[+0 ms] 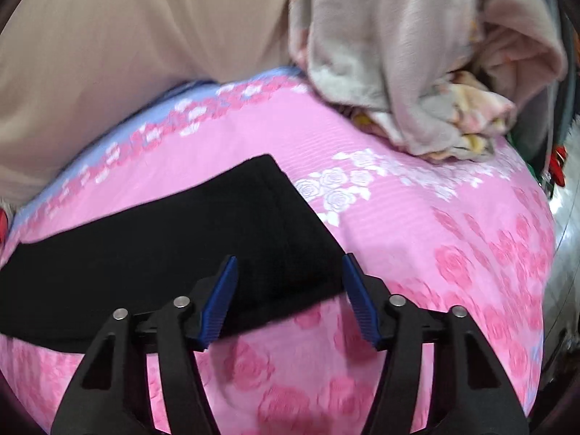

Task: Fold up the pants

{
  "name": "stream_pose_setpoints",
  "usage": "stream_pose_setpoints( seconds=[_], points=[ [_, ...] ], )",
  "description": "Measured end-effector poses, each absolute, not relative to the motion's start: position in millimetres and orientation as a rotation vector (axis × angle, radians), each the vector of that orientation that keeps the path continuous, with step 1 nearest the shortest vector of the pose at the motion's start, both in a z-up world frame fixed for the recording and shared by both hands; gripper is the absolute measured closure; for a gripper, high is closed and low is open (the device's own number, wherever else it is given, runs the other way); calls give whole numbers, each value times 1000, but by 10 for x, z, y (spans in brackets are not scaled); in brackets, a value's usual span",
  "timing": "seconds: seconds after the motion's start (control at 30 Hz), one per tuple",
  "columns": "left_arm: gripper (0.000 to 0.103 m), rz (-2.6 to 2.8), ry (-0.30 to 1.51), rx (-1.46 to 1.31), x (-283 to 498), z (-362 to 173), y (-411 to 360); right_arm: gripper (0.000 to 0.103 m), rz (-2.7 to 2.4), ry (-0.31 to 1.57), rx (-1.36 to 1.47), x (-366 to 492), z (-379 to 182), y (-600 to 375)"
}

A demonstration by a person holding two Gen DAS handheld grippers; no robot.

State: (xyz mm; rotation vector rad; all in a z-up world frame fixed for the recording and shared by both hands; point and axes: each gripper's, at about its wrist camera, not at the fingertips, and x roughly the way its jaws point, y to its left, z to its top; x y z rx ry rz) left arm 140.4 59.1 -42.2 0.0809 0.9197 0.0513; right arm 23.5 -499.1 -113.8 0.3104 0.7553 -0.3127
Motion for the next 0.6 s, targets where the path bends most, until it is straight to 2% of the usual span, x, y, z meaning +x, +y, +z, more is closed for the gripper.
stream_pose_setpoints(
  seconds=[0.03, 0.07, 0.13, 0.23, 0.33, 0.6],
  points=[
    [44, 34, 923, 97, 1410, -449, 423, 60, -306, 767, 302, 284, -1162, -4978],
    [44, 28, 922, 109, 1381, -447, 354, 79, -306, 789, 279, 341, -1179, -4988],
    [44, 23, 918, 143, 1392, -454, 148, 88, -268, 787, 262, 340, -1095, -4972],
    [43, 26, 896, 177, 1379, -403, 25, 89, -274, 751, 203, 183, -857, -4912],
    [33, 56, 875, 218, 1378, -446, -50, 89, -293, 818, 252, 209, -1126, -5123],
    [33, 104, 925, 281, 1335, -698, -48, 80, -322, 751, 253, 124, -986, -4997]
  ],
)
